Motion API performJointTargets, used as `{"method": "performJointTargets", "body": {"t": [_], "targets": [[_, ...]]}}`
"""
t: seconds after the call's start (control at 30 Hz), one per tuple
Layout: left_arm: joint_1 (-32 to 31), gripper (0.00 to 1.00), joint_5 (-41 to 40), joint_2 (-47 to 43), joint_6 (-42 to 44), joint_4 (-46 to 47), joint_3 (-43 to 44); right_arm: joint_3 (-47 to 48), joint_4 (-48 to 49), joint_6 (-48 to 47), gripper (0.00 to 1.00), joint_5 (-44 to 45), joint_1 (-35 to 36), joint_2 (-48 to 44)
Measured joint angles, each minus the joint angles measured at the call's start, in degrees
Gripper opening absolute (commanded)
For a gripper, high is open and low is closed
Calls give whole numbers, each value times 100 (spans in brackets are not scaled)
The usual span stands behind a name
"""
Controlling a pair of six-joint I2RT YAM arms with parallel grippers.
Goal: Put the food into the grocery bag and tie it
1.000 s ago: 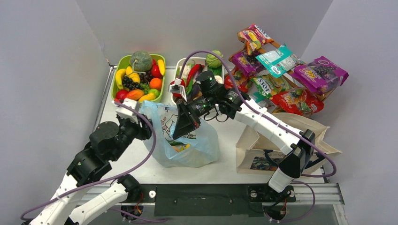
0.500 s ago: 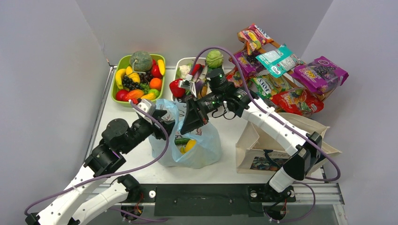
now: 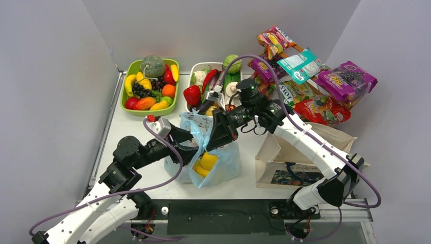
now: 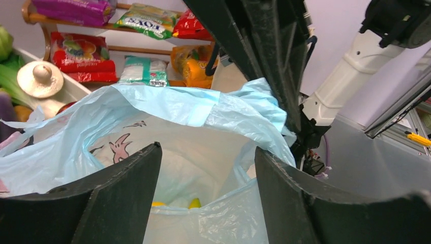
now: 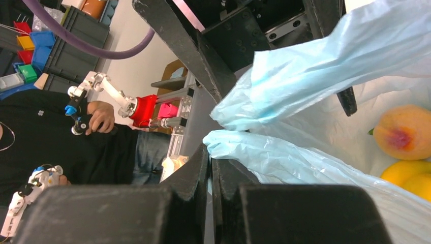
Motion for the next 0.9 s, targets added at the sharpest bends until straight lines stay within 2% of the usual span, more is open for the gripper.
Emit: {"method": "performJointTargets", "body": {"t": [0.4,0.6,0.9], "targets": [[11,68,208,-175,4,791,-356,-144,-20,-125,0,-42,61,-31],[11,74,295,-245,437,1145,-643,-144,-57,-155,0,-46,133,-4],[17,73,448,35,1110,1609,-728,-76,-98,-160,0,-63,205,170]]}}
